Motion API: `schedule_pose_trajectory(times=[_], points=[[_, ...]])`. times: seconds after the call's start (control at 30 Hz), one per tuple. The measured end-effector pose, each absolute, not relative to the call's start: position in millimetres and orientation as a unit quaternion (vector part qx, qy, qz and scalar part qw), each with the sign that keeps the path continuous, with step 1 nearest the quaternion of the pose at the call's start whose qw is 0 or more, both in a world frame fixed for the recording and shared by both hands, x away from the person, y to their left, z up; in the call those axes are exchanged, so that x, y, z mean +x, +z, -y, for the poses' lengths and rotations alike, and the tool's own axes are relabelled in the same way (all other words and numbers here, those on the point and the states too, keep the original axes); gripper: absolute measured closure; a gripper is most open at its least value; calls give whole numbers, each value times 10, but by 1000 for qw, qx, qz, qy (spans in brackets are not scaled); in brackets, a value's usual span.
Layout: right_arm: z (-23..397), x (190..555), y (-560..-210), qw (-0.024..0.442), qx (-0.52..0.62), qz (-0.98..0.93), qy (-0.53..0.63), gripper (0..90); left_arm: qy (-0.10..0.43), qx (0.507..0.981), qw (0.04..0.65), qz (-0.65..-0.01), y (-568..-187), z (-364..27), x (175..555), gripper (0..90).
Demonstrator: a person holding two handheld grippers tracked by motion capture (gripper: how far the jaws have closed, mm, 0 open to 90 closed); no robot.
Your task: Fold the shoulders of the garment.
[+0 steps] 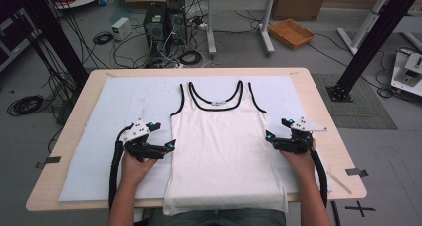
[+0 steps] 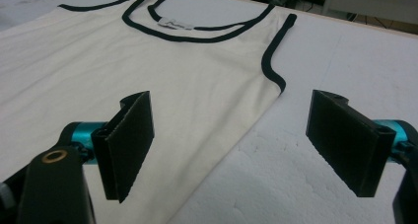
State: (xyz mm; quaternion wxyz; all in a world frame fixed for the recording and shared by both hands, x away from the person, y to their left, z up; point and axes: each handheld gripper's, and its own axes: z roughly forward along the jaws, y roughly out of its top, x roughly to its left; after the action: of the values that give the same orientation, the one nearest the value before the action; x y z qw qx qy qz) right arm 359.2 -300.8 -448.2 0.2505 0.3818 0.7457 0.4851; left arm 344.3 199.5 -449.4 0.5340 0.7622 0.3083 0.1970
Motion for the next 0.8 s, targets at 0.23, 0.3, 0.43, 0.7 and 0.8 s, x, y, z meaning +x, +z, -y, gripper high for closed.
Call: schedule_pose_trajectory(times=[0.23, 0.3, 0.43, 0.7, 0.8], points=[[2999, 3603, -4484, 247, 373, -753, 483, 186, 201, 759, 534, -314, -4494, -2001, 3438, 105], [2995, 3599, -4482, 243, 376, -752, 483, 186, 202, 758, 536, -312, -4495, -1999, 3434, 105], [2991, 3599, -4483, 248, 375, -753, 480, 186, 202, 756, 539, -313, -4496, -2005, 3433, 105], [3014, 3596, -4483, 245, 382, -747, 487, 186, 202, 752, 544, -312, -4497, -2022, 3425, 105], [3002, 3597, -4484, 246, 378, -751, 482, 187, 205, 756, 540, -307, -4497, -2003, 3419, 116]])
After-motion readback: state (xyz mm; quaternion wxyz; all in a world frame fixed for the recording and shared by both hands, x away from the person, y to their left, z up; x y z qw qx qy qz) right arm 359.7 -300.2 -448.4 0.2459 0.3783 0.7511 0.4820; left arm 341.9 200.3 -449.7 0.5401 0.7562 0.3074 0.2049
